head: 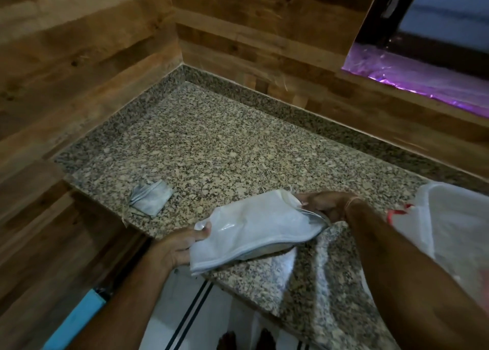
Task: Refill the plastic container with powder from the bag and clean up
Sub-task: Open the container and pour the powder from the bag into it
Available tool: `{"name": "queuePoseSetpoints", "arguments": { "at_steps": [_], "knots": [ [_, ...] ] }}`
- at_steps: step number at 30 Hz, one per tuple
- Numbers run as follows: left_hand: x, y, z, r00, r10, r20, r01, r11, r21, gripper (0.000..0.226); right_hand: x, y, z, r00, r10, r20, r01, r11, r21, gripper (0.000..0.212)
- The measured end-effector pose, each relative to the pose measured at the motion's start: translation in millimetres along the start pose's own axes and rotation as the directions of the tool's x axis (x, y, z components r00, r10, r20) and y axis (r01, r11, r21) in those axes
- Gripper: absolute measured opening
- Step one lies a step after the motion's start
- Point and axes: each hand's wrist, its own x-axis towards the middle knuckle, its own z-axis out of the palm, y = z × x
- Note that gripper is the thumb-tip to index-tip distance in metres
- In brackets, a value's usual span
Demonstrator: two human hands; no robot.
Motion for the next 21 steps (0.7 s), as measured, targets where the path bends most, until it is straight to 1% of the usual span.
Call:
{"name": "queuePoseSetpoints", "arguments": {
  "at_steps": [1, 2, 3, 4, 5, 6, 8, 9, 10, 11, 13, 14, 15, 16, 17, 19, 20, 21],
  "knots": [
    [4.3, -4.9, -2.6, 1.0, 0.003, -0.011, -0.003, 1.0, 0.007, 0.029, -2.4, -1.5, 3.7, 1.0, -0.003, -0.03, 0.003, 1.0, -0.008, 0.061],
    [6.6, -7.9, -3.3, 1.0, 0.002, -0.01, -0.002, 1.0, 0.001, 0.031, -2.8, -2.3, 6.5, 0.996, 0.031, -0.082, -0.033, 0.999, -0.016, 0.058],
    [9.8, -9.9, -6.0, 1.0, 0.005, -0.01, -0.005, 1.0, -0.015, 0.033, 0.9, -2.5, 7.2, 0.991, 0.078, -0.11, -0.083, 0.996, -0.042, 0.062],
    [15.3, -11.3, -8.6, 1.0, 0.005, -0.002, -0.005, 1.0, -0.03, 0.037, 6.8, -0.5, 4.5, 0.984, 0.128, -0.128, -0.136, 0.989, -0.057, 0.075],
    [17.5, -10.3, -8.1, 1.0, 0.0, 0.007, 0.0, 1.0, -0.029, 0.043, 18.3, 4.4, -0.4, 0.977, 0.177, -0.116, -0.187, 0.979, -0.079, 0.088],
    [15.9, -7.9, -5.3, 1.0, -0.004, 0.016, 0.005, 0.999, -0.036, 0.046, 26.6, 5.1, 0.0, 0.972, 0.213, -0.096, -0.222, 0.971, -0.091, 0.097],
    [7.5, 0.3, 5.5, 0.999, -0.02, 0.027, 0.021, 0.999, -0.04, 0.036, 30.3, -4.1, 10.8, 0.971, 0.206, -0.118, -0.222, 0.965, -0.141, 0.107],
    [7.1, 3.4, 7.9, 0.999, -0.029, 0.018, 0.03, 0.998, -0.058, 0.037, 23.6, -12.2, 19.9, 0.975, 0.173, -0.143, -0.196, 0.966, -0.17, 0.108],
    [5.6, 7.2, 12.5, 0.999, -0.044, -0.002, 0.044, 0.995, -0.089, 0.04, 20.8, -14.7, 24.2, 0.975, 0.139, -0.173, -0.173, 0.965, -0.197, 0.103],
    [8.2, 7.0, 13.5, 0.998, -0.063, -0.018, 0.06, 0.992, -0.107, 0.044, 6.0, -24.8, 37.0, 0.973, 0.087, -0.214, -0.139, 0.96, -0.242, 0.091],
    [14.1, 4.2, 11.8, 0.998, -0.057, -0.027, 0.054, 0.991, -0.122, 0.058, 0.3, -23.4, 45.3, 0.946, -0.004, -0.325, -0.097, 0.95, -0.295, 0.055],
    [17.3, 1.8, 11.6, 0.998, -0.047, -0.032, 0.043, 0.991, -0.124, 0.068, 0.2, -19.4, 48.1, 0.925, -0.031, -0.379, -0.067, 0.967, -0.244, 0.04],
    [18.7, -0.8, 11.2, 0.998, -0.041, -0.048, 0.035, 0.992, -0.118, 0.077, 0.7, -14.6, 51.0, 0.905, -0.042, -0.423, -0.032, 0.986, -0.166, 0.029],
    [21.3, -5.5, 7.9, 0.997, -0.022, -0.075, 0.014, 0.993, -0.115, 0.083, -0.7, -10.6, 54.3, 0.887, -0.04, -0.46, -0.001, 0.996, -0.088, 0.026],
    [24.6, -9.4, 5.1, 0.995, -0.016, -0.099, 0.006, 0.994, -0.109, 0.089, -1.6, -7.7, 56.4, 0.872, -0.03, -0.489, 0.013, 0.999, -0.038, 0.027],
    [25.0, -12.7, 1.8, 0.994, 0.001, -0.112, -0.015, 0.992, -0.122, 0.097, -7.5, -8.1, 61.5, 0.869, 0.009, -0.494, 0.004, 1.0, 0.026, 0.028],
    [20.1, -10.9, 3.7, 0.993, 0.011, -0.119, -0.026, 0.992, -0.125, 0.094, -11.7, -11.0, 63.3, 0.871, 0.023, -0.492, -0.005, 0.999, 0.038, 0.028],
    [16.3, -7.4, 5.5, 0.99, 0.024, -0.136, -0.04, 0.993, -0.115, 0.085, -14.9, -14.1, 63.3, 0.87, 0.034, -0.492, -0.013, 0.999, 0.045, 0.031]
  ]
}}
